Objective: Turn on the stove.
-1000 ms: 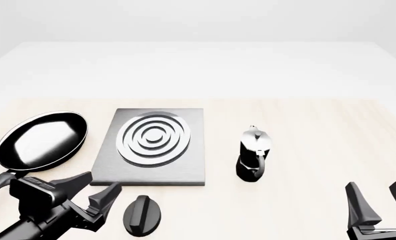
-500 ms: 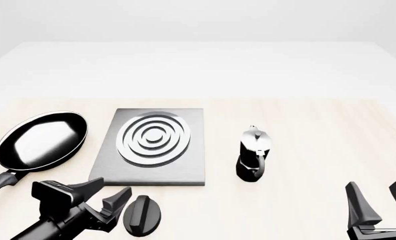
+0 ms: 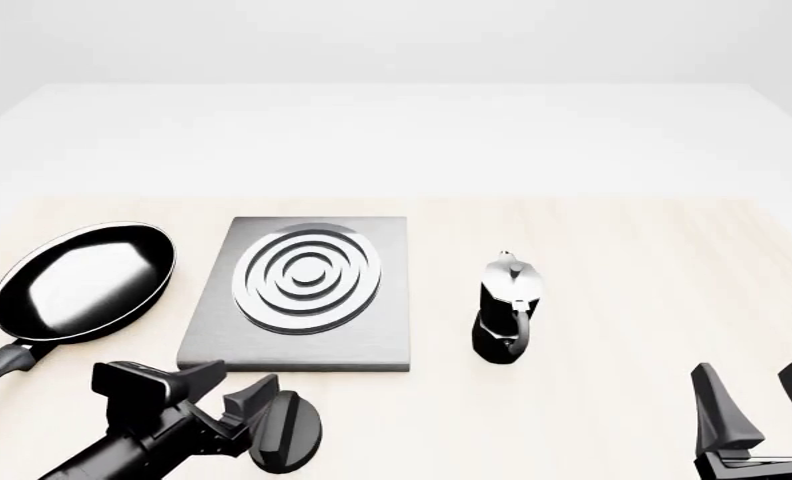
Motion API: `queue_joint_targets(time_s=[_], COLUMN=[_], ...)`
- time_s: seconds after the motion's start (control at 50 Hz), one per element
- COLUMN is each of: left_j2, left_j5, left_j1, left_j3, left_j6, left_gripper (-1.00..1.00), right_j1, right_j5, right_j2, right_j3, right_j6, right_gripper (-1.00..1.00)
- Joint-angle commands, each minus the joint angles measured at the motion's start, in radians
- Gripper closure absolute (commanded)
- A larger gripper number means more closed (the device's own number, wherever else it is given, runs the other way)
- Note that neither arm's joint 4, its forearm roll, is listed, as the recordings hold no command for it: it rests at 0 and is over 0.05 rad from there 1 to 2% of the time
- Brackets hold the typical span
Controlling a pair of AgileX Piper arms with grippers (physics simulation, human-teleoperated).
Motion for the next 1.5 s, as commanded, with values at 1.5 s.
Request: queue_joint_targets(time_s=[1.5], left_j2=[0.477], left_j5=[-0.372], left_j1=[-0.013], left_j3=[-0.008], left_j6=[-0.082], left_gripper=[-1.0], right_j1=[-0.001], right_j5=[-0.001], right_j2=[-0.001], right_j3=[0.0], right_j6=[0.017], right_gripper=[-1.0])
